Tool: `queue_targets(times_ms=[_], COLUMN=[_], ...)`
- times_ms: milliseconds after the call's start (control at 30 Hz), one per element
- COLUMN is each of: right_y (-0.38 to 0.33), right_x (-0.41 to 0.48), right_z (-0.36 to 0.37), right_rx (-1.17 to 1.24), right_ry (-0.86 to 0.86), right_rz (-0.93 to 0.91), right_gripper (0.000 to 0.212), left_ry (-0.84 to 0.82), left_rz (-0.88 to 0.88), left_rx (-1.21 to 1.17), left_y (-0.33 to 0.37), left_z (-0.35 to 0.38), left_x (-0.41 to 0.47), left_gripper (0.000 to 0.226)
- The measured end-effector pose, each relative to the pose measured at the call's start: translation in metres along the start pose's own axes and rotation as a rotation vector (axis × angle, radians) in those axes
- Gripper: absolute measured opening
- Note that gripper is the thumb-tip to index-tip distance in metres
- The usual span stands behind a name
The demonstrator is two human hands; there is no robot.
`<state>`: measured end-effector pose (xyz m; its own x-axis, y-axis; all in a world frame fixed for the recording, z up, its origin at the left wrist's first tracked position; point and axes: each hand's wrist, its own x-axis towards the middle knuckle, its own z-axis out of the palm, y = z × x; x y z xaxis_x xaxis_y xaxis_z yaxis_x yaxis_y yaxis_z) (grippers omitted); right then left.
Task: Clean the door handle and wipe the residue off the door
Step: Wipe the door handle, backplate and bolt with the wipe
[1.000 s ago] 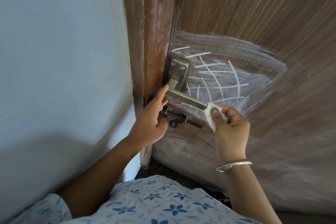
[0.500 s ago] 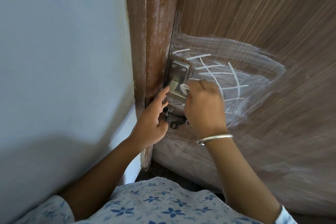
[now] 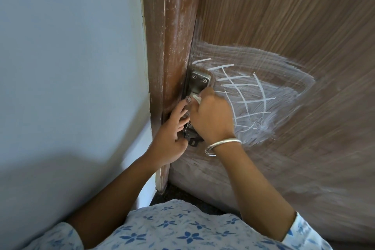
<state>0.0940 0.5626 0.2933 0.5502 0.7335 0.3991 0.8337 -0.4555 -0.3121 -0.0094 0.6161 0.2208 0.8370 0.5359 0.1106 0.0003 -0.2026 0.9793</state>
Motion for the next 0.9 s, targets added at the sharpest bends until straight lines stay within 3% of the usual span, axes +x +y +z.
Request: queue_targets(times_ms=[300,500,733,900], right_y=[0.011,0.019,0.016,0.009], right_x=[0.001,-0.002,0.000,0.000], right_z=[-0.002,-0.005,-0.006,-0.012], right_rx=[0.008,-0.062,-0.087,-0.297], right_ry=[-0.046,-0.107,-0.094,-0.113], right_rz=[-0.021,-0.116,-0.068,-0.063], right_gripper=[0.022,0.026,0.033,0.044], left_ry=[0.024,0.037,0.035,0.034], left_rz=[-0.012,0.007,0.007,-0.011], left_rx=[-0.012,0.004,0.014,0.005], left_y=[0.002,0.002,0.002,0.004], left_z=[0.000,0.000,-0.004,-0.005], left_x=[0.000,0.001,0.001,0.000], left_gripper=[0.101,0.093,0.099,0.102])
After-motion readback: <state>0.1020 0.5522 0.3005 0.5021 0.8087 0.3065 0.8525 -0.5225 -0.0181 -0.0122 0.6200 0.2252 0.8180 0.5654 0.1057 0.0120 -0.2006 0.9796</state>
